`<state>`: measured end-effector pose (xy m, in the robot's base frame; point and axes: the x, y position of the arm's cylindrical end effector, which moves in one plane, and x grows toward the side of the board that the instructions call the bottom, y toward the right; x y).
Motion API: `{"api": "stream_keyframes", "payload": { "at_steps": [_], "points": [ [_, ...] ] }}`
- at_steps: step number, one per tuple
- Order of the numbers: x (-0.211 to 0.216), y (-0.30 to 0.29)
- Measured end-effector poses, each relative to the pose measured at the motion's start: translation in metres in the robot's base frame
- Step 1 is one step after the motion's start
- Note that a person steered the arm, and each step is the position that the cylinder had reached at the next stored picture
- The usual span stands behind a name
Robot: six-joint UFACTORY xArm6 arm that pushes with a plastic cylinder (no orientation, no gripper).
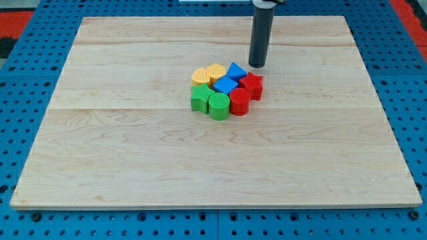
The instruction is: Point your arm closer to the yellow hexagon
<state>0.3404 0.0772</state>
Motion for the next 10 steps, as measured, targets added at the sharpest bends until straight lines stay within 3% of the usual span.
{"api": "stream_keyframes", "payload": {
  "at_steps": [2, 3, 5, 6, 10],
  "points": [
    [0.007, 0.000],
    [-0.028, -0.003],
    [-0.031, -0.056],
    [-0.031, -0.056],
    [0.010, -0.067]
  ]
}}
